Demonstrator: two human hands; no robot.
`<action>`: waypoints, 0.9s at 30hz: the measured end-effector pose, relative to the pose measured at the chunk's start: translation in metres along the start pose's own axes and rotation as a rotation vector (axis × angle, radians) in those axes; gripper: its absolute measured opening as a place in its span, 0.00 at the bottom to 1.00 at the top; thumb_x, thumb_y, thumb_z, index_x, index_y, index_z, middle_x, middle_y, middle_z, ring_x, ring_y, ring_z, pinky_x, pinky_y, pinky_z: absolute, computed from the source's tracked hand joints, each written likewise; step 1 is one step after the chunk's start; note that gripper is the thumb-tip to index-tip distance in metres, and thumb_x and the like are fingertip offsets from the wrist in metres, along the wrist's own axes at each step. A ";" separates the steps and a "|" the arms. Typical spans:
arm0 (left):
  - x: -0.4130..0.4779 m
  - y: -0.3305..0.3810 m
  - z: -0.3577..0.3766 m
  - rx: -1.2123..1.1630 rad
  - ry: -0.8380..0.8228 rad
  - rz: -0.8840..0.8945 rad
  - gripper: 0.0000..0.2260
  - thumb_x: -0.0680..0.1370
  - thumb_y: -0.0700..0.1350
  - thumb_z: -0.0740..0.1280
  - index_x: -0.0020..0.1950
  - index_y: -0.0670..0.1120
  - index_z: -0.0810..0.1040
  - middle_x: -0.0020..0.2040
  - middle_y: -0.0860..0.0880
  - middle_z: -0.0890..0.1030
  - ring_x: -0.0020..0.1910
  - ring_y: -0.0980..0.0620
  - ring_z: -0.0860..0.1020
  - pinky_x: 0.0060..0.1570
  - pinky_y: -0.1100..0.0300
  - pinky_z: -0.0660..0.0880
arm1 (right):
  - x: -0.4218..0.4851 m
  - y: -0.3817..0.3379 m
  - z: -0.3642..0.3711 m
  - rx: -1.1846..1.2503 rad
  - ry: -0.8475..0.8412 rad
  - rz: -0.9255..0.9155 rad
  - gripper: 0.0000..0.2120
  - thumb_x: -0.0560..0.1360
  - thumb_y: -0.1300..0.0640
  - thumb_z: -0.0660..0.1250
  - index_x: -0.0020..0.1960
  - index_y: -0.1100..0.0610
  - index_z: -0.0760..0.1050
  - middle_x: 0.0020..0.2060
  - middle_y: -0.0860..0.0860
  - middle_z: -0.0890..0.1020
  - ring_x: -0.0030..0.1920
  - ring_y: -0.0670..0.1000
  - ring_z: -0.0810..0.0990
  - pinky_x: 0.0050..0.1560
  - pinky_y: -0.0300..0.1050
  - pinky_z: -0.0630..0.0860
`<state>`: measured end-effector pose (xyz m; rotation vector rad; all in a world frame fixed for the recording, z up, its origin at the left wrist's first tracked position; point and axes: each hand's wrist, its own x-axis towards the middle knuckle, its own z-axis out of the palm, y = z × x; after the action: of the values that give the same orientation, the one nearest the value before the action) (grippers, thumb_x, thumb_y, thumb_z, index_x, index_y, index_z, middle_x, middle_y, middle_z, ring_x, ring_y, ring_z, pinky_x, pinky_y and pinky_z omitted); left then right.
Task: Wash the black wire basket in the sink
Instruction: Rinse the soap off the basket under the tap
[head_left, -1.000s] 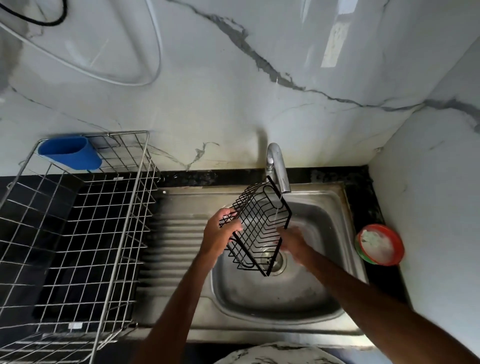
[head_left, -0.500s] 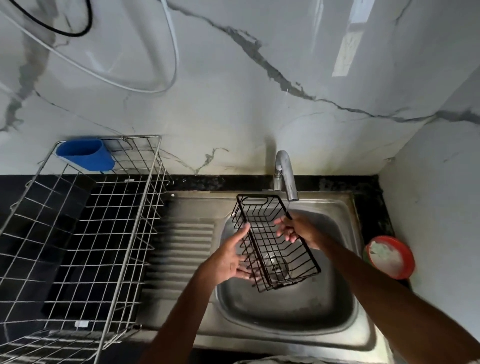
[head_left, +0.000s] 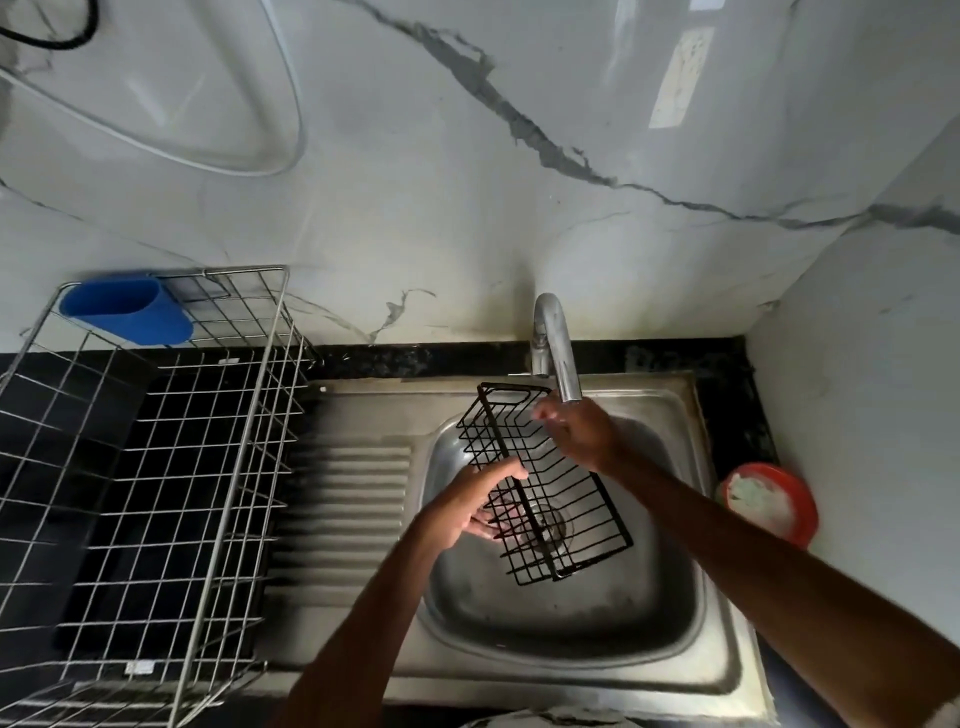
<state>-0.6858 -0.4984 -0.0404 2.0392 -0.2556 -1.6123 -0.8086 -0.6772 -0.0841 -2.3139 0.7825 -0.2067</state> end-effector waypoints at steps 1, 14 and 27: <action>0.001 0.000 0.000 0.002 0.002 0.011 0.33 0.68 0.65 0.74 0.66 0.49 0.71 0.63 0.42 0.72 0.56 0.43 0.79 0.44 0.54 0.84 | -0.001 -0.003 -0.003 -0.096 -0.148 -0.132 0.13 0.81 0.60 0.62 0.62 0.55 0.79 0.58 0.53 0.82 0.57 0.50 0.80 0.61 0.44 0.77; 0.010 -0.010 -0.005 -0.144 0.140 0.131 0.32 0.70 0.49 0.79 0.69 0.49 0.67 0.66 0.44 0.74 0.58 0.46 0.78 0.44 0.55 0.82 | -0.048 0.045 0.037 -0.871 -0.633 -0.533 0.35 0.81 0.60 0.61 0.82 0.61 0.46 0.80 0.60 0.40 0.80 0.58 0.37 0.75 0.52 0.31; 0.014 -0.019 -0.002 -0.137 0.115 0.199 0.43 0.63 0.57 0.83 0.71 0.49 0.65 0.67 0.47 0.75 0.58 0.47 0.82 0.56 0.47 0.81 | 0.036 0.005 -0.014 0.717 -0.539 0.217 0.43 0.73 0.34 0.69 0.75 0.62 0.65 0.68 0.60 0.76 0.67 0.59 0.77 0.67 0.58 0.75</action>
<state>-0.6833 -0.4879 -0.0616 1.9294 -0.2880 -1.3504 -0.7868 -0.7085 -0.0792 -1.4890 0.5496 0.2033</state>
